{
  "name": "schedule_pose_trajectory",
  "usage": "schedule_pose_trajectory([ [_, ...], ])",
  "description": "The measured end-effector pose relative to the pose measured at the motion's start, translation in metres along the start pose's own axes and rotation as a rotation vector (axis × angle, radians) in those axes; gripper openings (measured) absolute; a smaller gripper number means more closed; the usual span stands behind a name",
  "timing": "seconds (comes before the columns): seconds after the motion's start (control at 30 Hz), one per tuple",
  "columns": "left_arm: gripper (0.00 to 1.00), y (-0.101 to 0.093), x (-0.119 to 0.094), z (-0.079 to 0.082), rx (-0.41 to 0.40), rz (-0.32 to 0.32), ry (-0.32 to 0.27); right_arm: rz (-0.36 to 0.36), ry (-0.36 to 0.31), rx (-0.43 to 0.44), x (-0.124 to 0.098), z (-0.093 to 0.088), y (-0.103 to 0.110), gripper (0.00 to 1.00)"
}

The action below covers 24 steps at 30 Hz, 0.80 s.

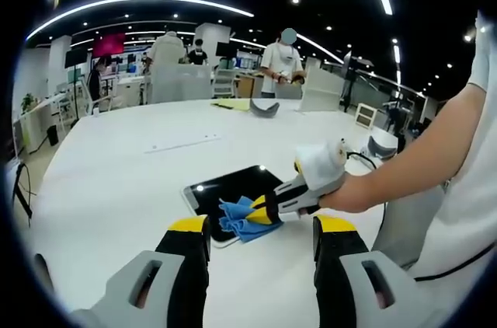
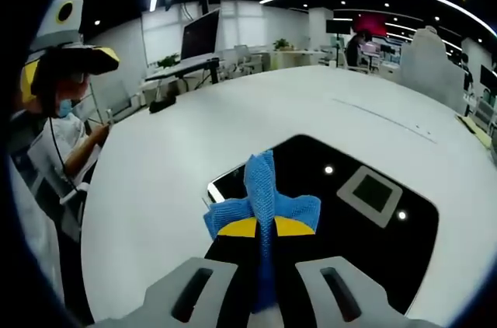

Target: Wipe the mirror surface with the cleaning cloth until all visible marks leave the cleaned area.

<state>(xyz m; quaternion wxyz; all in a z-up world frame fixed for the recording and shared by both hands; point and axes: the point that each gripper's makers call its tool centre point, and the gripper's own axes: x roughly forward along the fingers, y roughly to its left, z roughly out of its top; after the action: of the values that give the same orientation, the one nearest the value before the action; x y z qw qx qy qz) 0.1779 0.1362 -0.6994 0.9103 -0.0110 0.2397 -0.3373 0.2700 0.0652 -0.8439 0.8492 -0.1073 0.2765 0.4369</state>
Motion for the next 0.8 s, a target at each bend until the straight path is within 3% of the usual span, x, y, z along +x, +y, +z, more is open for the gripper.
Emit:
schedule_pose_trajectory([
  [0.8,0.52,-0.008,0.010,0.009,0.021,-0.017,-0.017,-0.048,0.007,0.026,-0.023,-0.014,-0.023,0.01],
])
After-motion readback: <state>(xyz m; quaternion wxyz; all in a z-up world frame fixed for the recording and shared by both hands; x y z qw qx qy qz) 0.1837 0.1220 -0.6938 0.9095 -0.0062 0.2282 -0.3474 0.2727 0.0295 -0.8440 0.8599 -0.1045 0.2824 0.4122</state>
